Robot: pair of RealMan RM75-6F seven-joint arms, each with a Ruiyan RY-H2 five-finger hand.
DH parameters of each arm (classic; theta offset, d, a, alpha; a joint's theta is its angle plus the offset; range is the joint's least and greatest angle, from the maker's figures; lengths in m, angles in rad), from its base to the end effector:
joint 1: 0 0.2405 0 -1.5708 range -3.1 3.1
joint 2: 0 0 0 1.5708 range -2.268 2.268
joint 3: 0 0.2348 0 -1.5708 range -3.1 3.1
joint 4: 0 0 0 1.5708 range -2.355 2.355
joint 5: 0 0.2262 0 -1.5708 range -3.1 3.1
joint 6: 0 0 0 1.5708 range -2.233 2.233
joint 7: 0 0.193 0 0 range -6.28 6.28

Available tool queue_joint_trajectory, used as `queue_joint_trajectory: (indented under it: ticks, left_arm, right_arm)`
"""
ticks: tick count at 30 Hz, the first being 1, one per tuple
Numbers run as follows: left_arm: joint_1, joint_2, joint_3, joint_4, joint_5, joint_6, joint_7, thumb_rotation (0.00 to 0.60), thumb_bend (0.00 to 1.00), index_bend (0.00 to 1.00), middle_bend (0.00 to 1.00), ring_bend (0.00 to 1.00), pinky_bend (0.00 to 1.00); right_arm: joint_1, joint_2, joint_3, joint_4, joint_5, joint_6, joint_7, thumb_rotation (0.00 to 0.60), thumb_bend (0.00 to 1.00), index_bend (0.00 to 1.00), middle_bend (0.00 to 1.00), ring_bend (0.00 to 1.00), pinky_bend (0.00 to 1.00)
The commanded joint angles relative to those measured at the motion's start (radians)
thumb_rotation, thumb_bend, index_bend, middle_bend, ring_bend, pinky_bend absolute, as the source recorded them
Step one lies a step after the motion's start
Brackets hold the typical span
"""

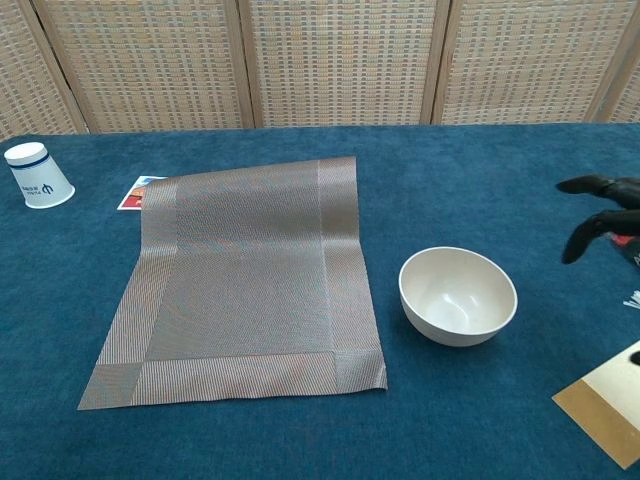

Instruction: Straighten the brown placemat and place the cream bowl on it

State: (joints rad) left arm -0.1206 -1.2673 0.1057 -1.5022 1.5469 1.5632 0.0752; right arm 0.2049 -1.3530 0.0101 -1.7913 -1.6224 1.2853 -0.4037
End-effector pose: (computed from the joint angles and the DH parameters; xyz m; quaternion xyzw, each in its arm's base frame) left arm -0.2943 0.2048 0.0820 -0.6404 -0.3734 -0.3743 0.5571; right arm -0.1758 -0.2282 0.0125 0.7164 -0.3505 0.3952 0.4558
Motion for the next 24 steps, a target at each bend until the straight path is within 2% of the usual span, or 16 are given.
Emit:
queue_joint_trajectory:
  ticks: [1,14,24]
  left_arm:
    - [0.002,0.001,-0.004,0.001,0.002,-0.007,-0.004,0.6,0.16,0.0,0.0,0.0,0.0]
    - [0.001,-0.008,-0.02,0.012,-0.003,-0.051,-0.012,0.6,0.16,0.0,0.0,0.0,0.0]
    - [0.003,-0.009,-0.031,0.014,-0.004,-0.079,-0.024,0.6,0.16,0.0,0.0,0.0,0.0]
  right_arm:
    - [0.036,-0.091,0.012,-0.005,0.014,-0.046,-0.077,0.6,0.08,0.38,0.03,0.0,0.0]
    - [0.095,-0.28,0.046,0.067,0.07,-0.105,-0.188,0.6,0.17,0.42,0.05,0.0,0.0]
    - [0.137,-0.324,0.076,0.135,0.134,-0.138,-0.182,0.6,0.21,0.42,0.05,0.0,0.0]
